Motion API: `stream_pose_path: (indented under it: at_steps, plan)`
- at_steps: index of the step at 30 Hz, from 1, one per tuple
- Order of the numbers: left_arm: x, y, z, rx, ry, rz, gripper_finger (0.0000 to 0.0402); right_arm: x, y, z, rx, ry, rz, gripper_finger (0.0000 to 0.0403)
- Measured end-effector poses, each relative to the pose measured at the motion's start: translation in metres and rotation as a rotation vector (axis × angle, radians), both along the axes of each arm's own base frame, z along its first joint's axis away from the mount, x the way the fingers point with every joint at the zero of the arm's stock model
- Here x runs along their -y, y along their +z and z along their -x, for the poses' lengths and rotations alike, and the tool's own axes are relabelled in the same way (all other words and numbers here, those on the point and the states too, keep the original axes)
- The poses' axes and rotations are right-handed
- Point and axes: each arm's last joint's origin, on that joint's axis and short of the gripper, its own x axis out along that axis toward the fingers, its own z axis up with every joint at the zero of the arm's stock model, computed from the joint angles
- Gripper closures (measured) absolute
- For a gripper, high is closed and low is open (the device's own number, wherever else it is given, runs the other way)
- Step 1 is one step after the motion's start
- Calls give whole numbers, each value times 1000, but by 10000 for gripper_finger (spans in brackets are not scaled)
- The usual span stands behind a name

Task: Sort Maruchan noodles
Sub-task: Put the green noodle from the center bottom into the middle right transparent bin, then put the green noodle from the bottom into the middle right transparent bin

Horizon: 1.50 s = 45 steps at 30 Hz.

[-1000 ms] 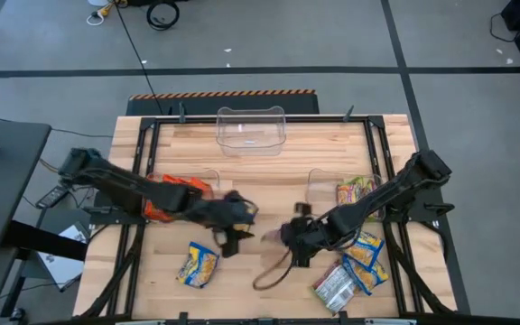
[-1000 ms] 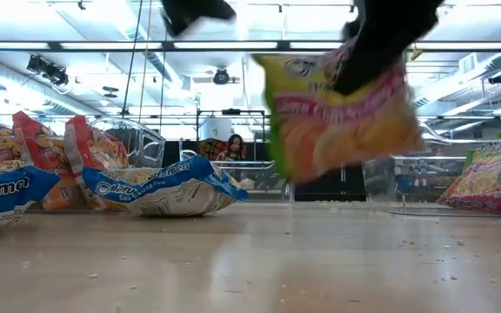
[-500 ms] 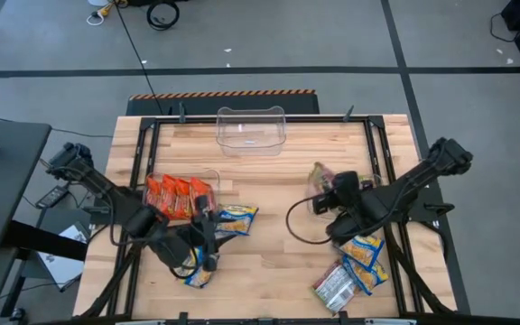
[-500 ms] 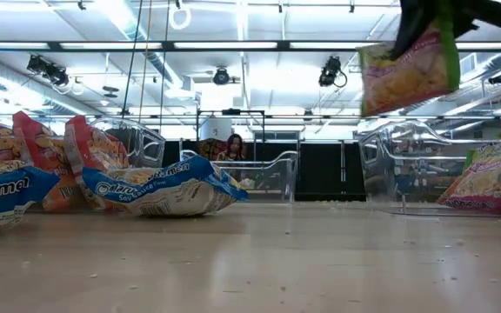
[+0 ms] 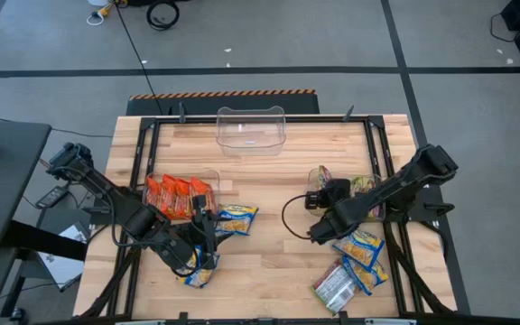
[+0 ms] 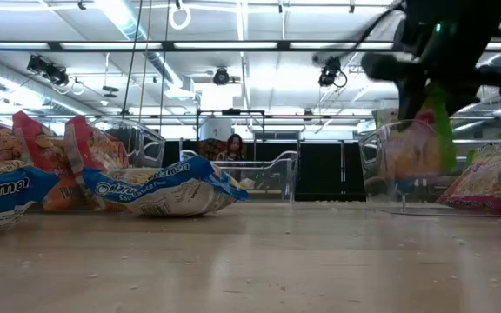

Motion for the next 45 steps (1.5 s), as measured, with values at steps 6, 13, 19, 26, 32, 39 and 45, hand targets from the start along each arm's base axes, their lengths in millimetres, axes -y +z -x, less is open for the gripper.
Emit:
stream_pose_path:
  at_steps: [6,13,19,26,32,39,45]
  plan:
    - [2,-1,0,-21,-46,72,233,5,-21,-7,-16,-51,-6,256]
    - [3,-2,0,-40,-79,97,233,6,-19,-9,21,-55,-24,208]
    - [6,-5,0,-50,-85,105,233,2,-19,-11,30,-44,-49,187]
    - [13,-6,3,-50,-104,116,233,-6,0,-23,-11,95,-59,197]
    - [16,-6,5,-43,-104,139,233,-8,8,-29,-42,163,-65,198]
    - [22,-5,9,-35,-129,143,233,-8,8,-28,-69,176,-62,199]
    - [33,-5,18,-28,-158,132,233,-9,7,-28,-86,186,-98,199]
